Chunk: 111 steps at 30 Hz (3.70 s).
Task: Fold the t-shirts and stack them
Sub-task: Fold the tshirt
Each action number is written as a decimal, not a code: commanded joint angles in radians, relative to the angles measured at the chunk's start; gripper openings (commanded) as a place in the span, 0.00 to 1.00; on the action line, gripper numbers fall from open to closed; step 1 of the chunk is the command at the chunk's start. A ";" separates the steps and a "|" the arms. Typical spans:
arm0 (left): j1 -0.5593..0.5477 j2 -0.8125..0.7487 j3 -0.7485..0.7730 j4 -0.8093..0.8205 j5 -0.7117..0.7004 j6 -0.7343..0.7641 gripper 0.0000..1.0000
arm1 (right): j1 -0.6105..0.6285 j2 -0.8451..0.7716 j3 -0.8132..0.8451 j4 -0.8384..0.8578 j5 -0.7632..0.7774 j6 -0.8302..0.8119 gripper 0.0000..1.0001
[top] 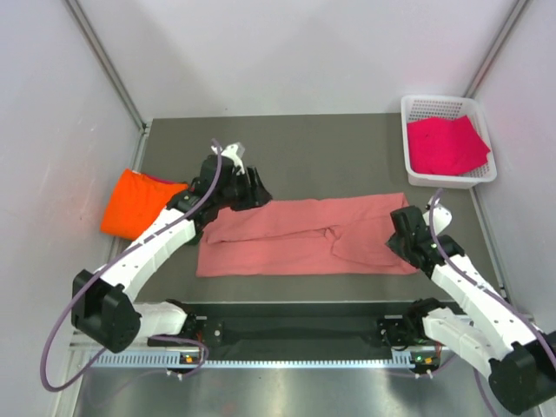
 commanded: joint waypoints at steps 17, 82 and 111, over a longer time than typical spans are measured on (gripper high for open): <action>0.047 -0.104 -0.142 0.015 -0.024 0.025 0.59 | 0.003 0.188 -0.142 0.116 -0.060 0.118 0.36; 0.049 -0.139 -0.179 0.070 0.082 0.052 0.59 | 0.046 0.202 -0.102 0.084 -0.146 0.368 0.91; 0.052 -0.123 -0.229 0.038 0.002 0.036 0.59 | -0.238 1.450 1.410 0.167 -0.623 -0.429 0.51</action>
